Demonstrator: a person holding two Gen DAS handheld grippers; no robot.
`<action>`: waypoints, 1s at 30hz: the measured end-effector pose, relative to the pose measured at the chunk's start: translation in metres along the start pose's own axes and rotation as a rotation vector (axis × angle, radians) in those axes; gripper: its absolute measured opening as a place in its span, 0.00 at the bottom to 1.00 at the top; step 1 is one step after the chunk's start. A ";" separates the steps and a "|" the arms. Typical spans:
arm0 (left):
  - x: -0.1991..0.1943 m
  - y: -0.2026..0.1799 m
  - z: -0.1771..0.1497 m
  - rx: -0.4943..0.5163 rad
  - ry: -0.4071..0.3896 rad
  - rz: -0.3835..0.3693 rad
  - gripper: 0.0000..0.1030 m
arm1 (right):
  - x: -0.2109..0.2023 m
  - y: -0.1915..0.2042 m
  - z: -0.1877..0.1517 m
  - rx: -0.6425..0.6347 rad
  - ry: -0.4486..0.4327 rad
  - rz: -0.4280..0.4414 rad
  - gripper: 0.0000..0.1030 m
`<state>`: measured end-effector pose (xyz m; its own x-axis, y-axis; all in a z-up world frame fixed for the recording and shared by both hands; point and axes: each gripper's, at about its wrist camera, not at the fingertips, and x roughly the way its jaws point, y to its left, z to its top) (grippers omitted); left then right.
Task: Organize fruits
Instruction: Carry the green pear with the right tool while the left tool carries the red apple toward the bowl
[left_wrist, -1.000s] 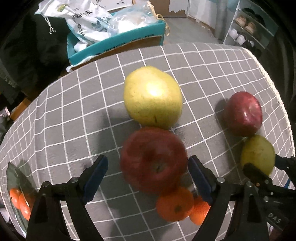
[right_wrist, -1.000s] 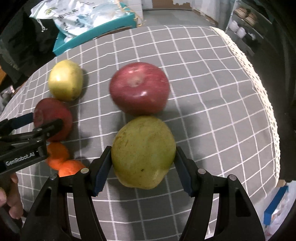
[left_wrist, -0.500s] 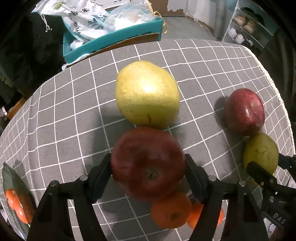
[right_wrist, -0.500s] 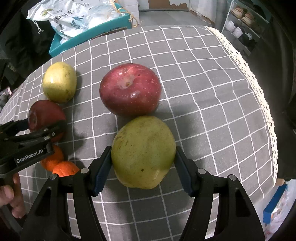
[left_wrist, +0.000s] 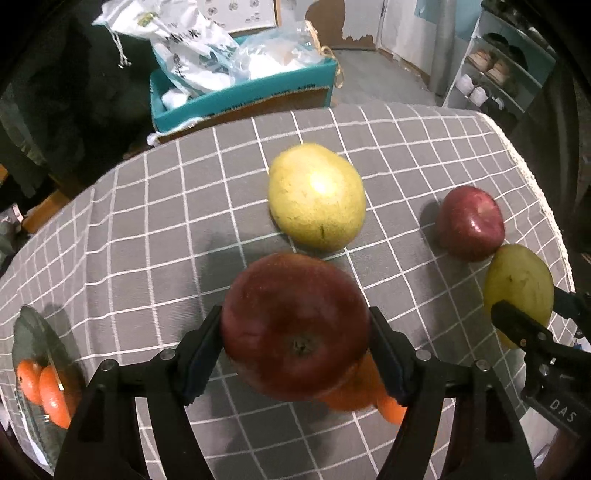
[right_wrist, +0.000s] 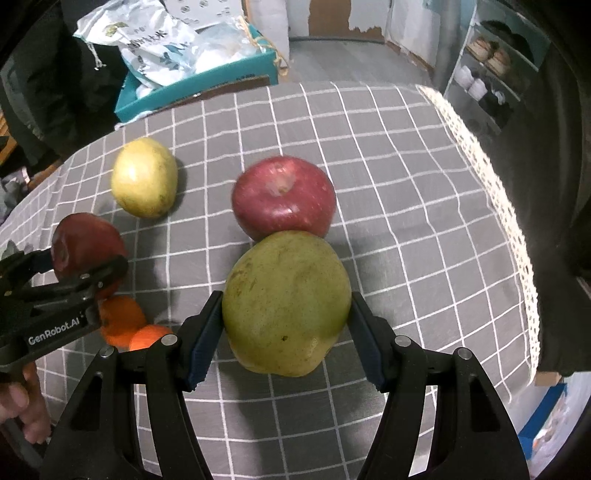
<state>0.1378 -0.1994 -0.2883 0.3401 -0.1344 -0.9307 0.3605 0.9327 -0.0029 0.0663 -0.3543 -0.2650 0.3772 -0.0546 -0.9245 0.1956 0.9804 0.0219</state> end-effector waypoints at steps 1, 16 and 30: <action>-0.006 0.002 -0.001 -0.006 -0.010 -0.004 0.74 | -0.003 0.002 0.001 -0.004 -0.007 0.001 0.64; -0.079 0.023 -0.011 -0.064 -0.136 0.009 0.74 | -0.047 0.023 0.013 -0.052 -0.128 0.029 0.64; -0.150 0.048 -0.020 -0.109 -0.271 0.033 0.74 | -0.111 0.053 0.021 -0.129 -0.278 0.034 0.64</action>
<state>0.0872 -0.1279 -0.1561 0.5752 -0.1739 -0.7993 0.2550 0.9666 -0.0268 0.0536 -0.3003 -0.1532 0.6184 -0.0541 -0.7840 0.0693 0.9975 -0.0142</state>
